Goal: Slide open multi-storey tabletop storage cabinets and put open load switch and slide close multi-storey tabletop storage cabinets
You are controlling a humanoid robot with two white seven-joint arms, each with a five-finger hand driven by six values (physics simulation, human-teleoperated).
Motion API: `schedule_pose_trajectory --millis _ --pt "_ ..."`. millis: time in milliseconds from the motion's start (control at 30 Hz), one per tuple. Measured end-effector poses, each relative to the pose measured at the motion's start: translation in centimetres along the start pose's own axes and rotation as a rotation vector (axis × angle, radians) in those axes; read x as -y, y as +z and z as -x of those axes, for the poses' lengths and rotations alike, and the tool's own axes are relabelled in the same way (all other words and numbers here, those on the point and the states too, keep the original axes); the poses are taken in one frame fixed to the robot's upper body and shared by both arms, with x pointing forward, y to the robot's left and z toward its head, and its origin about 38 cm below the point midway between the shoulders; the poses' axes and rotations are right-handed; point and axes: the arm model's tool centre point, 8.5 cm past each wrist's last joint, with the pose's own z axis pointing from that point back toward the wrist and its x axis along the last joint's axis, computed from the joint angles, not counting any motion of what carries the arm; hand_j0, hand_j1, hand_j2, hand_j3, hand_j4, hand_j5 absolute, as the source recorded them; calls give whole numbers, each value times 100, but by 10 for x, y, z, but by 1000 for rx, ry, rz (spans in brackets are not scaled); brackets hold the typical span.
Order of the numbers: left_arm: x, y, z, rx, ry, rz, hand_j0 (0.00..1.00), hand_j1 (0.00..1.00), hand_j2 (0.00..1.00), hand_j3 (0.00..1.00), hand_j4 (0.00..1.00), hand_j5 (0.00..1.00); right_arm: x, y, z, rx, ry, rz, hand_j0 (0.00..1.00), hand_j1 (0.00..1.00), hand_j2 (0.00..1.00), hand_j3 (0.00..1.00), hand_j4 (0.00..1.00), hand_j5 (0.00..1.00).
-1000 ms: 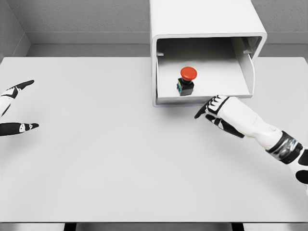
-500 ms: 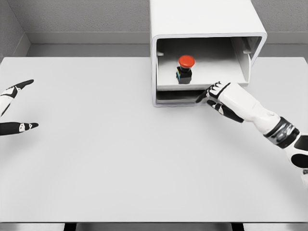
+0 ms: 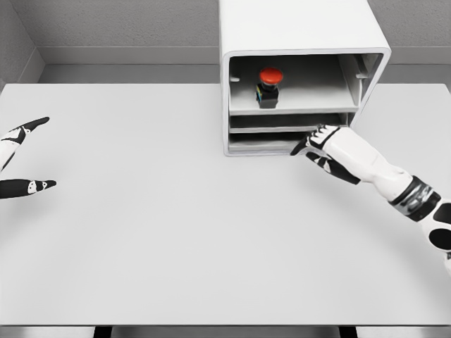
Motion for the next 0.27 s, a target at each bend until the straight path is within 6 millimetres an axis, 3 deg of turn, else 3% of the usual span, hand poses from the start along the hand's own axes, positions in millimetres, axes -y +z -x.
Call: schedule_pose_trajectory --millis 167,267 --pt "1 0 0 -1 1 1 100 100 100 100 100 100 8 42 15 -72 8 -60 54 54 54 54 54 54" --pt "1 1 1 -3 1 4 100 100 100 100 100 100 26 54 24 -104 38 -53 55 55 55 55 55 55"
